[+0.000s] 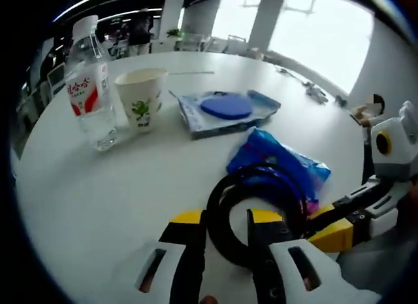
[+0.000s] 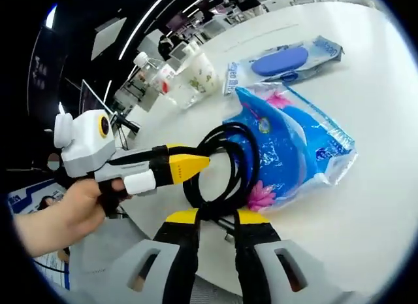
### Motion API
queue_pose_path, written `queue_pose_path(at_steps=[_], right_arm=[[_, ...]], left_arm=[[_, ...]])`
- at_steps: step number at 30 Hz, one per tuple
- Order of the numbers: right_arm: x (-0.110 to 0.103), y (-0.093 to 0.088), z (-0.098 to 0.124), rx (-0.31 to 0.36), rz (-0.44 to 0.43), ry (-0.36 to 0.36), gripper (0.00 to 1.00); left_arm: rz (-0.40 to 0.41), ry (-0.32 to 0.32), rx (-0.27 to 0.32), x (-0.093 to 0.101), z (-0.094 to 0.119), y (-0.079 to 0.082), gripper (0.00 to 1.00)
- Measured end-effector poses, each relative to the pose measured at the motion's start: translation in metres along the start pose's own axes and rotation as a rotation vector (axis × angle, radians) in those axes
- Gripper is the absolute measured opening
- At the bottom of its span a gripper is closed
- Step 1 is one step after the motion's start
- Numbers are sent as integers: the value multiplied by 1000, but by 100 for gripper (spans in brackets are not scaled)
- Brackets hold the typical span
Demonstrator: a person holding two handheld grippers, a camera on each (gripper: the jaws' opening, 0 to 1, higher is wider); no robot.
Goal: Arrange the tabletop items into an orderly group along one side of the table until the central work area is clear of visible clutter.
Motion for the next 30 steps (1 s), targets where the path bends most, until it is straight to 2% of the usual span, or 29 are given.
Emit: queue_pose_path(at_steps=[1,2,3,5,7,10,13,21,24,25,28,30], right_arm=[[-1,-1,0,-1,16,0,16],[-1,0,0,2,14,0,16],[-3,0,-1,-7,6,2,15],[-4,0,-1,-8,6,2,14],[-9,0,-1,-10,7,11,12],[-14,1,2,3,-23,34,10],[-20,4,6,12,-10,52,9],[-39,12,19,9,-48,120,9],[-43,14,25,12,-54,137,8],[-43,14,25,13,-55,137,5],[-44,17,30,37,-93,161,4],[-45,18,32,38,-84,161,3]], left_arm=[[-4,20,4,-3,3,0,5],[-10,11,10,-4,6,1,5],[53,6,13,-4,7,0,5],[38,7,17,-5,10,1,3],[64,9,31,-5,15,2,1],[86,4,61,-5,25,7,1],[101,14,82,-5,37,9,0],[166,75,132,-2,66,11,0],[193,96,146,0,72,10,0],[203,98,149,0,73,9,0],[250,106,192,1,80,9,0],[282,101,210,3,83,10,0]])
Point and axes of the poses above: the point that each gripper's makers call its tool centre point, and the gripper's own axes: z roughly backward along the fingers, x roughly to its right, y roughly out of its top, the point moved 8 cm from there along z, roughly backward along the fingers, and after that the axes turned 3 degrees about -y, right-handed, at the moved point
